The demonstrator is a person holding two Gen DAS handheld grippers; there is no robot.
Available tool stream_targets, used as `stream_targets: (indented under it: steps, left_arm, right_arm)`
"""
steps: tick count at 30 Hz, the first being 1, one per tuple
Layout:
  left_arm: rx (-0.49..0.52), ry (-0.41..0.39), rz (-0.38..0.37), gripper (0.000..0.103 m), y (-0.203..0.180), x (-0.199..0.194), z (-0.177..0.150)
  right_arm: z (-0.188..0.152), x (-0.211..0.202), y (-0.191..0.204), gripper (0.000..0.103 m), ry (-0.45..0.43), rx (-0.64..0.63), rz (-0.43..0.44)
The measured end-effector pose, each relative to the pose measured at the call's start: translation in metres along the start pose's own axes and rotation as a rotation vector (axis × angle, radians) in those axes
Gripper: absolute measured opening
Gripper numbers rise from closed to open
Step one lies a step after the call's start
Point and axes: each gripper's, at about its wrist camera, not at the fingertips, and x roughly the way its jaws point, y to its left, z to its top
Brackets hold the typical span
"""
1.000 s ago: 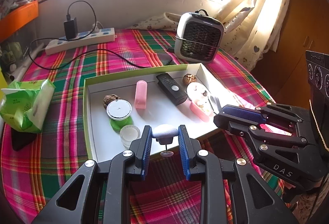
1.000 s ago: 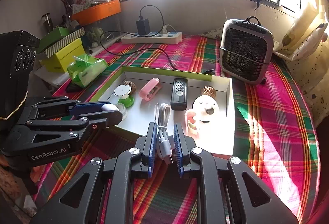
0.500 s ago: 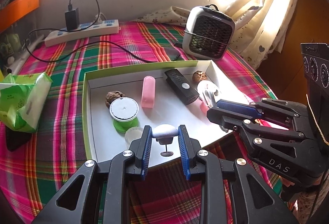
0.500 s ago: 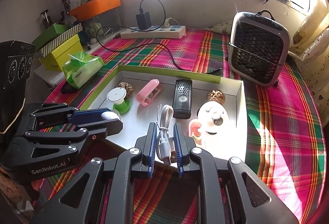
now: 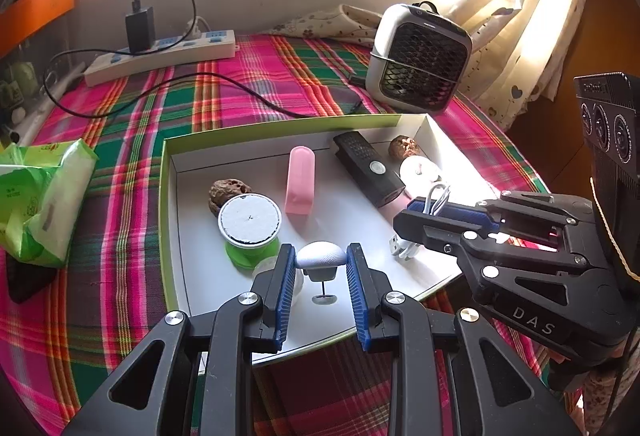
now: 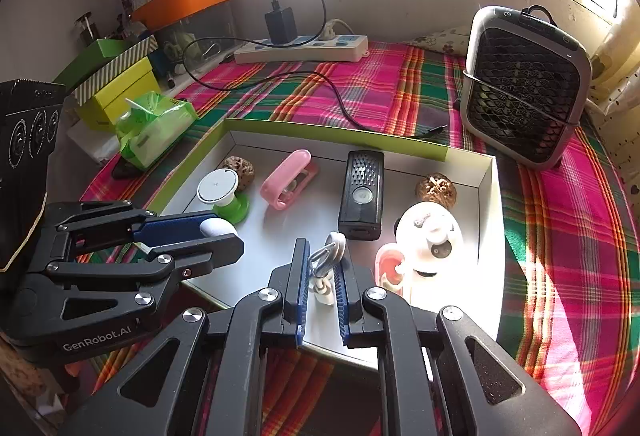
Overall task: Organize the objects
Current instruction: 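Carry the cable in the right tool into the box while the left tool carries the plug, then open both tools to release the cable and mushroom plug in the box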
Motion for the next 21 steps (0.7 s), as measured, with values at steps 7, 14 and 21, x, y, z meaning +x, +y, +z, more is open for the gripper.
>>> stream_targets:
  steps: [7, 14, 21]
  left_arm:
    - [0.002, -0.003, 0.005, 0.024, 0.001, 0.001, 0.002]
    - [-0.002, -0.005, 0.008, 0.024, 0.002, 0.004, 0.005]
    - [-0.001, -0.004, 0.005, 0.025, 0.002, 0.002, 0.005]
  right_arm:
    - [0.001, 0.009, -0.001, 0.012, 0.014, -0.004, 0.006]
    - [0.003, 0.016, 0.000, 0.012, 0.023, -0.020, -0.004]
    - [0.001, 0.015, 0.001, 0.016, 0.018, -0.033, -0.014]
